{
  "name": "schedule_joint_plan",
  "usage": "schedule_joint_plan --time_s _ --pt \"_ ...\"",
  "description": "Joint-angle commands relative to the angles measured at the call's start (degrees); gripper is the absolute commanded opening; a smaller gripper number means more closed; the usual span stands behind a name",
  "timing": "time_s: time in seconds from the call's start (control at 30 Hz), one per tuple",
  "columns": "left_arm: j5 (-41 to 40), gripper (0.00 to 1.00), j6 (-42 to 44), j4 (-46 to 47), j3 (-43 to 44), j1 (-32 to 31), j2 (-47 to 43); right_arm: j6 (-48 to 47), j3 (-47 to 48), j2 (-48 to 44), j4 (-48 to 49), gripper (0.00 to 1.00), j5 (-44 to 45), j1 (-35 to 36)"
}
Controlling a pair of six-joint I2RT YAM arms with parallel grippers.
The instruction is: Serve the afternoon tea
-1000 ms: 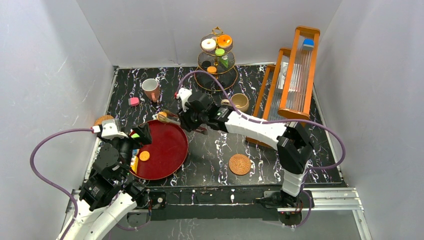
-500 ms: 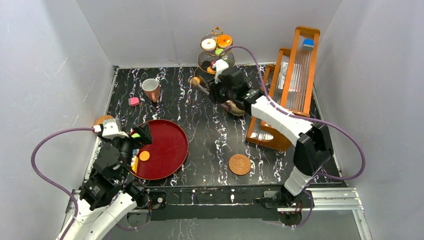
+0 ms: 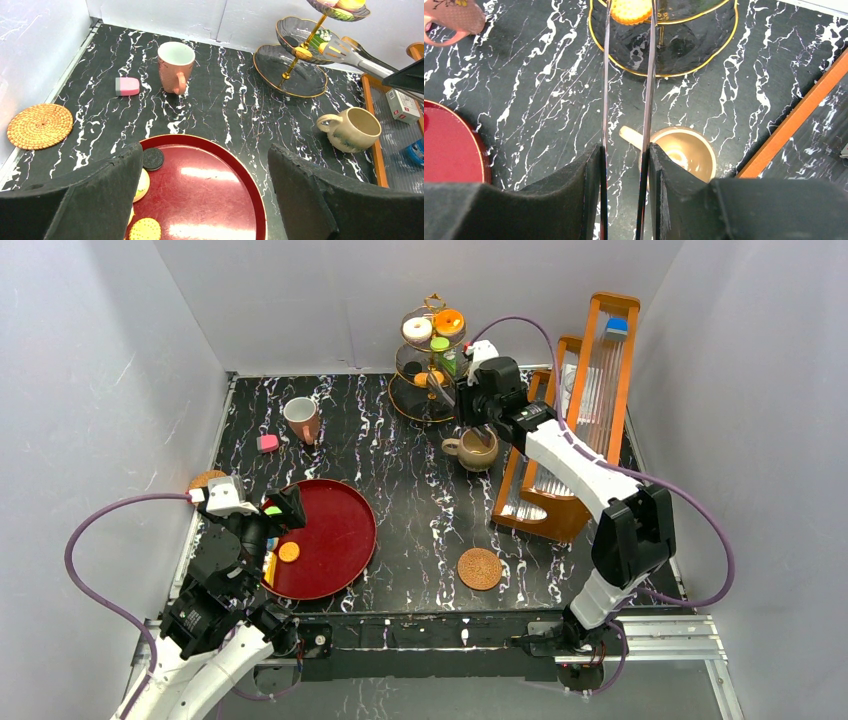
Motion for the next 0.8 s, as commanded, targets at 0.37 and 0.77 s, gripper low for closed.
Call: schedule_joint_plan --time_s 0.37,0.77 --pt "-0.4 0.92 0.2 1.6 0.4 -0.2 0.8 -0.5 9.4 7.1 4.0 0.46 0.2 -3.6" --pt "-0.5 0.92 0.2 1.7 0.4 -0.2 1.1 -1.7 11.3 8.1 2.1 0.55 0.3 -4.0"
